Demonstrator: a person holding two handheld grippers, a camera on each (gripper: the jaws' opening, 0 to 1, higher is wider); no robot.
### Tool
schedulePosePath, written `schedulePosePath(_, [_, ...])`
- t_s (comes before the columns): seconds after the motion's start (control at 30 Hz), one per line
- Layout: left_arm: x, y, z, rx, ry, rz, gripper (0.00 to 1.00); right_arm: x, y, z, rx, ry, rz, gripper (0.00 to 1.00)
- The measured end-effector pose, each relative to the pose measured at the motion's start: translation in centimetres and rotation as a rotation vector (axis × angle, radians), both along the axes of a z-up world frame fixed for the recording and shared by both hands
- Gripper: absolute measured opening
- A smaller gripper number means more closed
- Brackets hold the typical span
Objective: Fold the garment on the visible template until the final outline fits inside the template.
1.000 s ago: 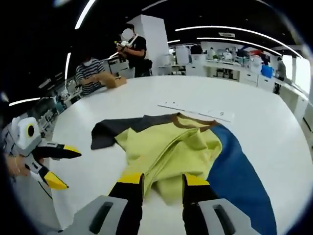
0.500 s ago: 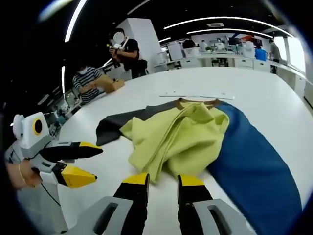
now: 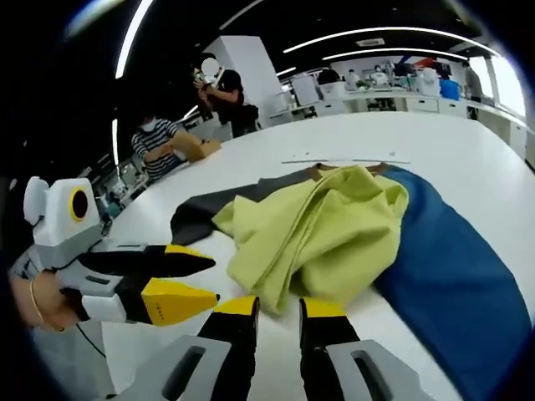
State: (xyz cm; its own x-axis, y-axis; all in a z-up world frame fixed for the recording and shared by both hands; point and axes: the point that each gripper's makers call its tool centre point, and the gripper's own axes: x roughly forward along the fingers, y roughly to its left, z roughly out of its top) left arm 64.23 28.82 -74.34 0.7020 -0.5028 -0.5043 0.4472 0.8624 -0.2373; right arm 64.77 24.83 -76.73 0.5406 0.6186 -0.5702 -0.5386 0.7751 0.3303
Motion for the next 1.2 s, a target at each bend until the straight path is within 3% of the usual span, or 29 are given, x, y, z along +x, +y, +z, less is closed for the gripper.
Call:
schedulePosePath(0.27, [1.0, -0.3, -1.5, 0.077, 0.001, -0.036, 0.24, -0.1, 0.0, -0.6, -0.011, 0.002, 0.015, 0.11])
schedulePosePath(0.53, [1.6, -0.5, -2.6, 0.083, 0.022, -0.046, 0.19, 0.3, 0.3, -1.1, -0.018, -0.014, 0.031, 0.08])
schedulePosePath(0.97, [1.7, 0.1, -2.3, 0.063, 0.011, -0.051, 0.07, 0.7, 0.7, -1.1, 0.016, -0.006, 0.015, 0.04])
schedulePosePath(1.03, [1.7, 0.4, -2.0, 0.06, 0.008, -0.046, 0.05, 0.8, 0.6, -1.2, 0.024, 0.002, 0.006, 0.0])
schedulePosePath(1.2, [1.4, 1.3, -0.9, 0.042, -0.01, -0.036, 0.03, 0.6, 0.4, -0.5, 0.042, -0.005, -0.004, 0.0])
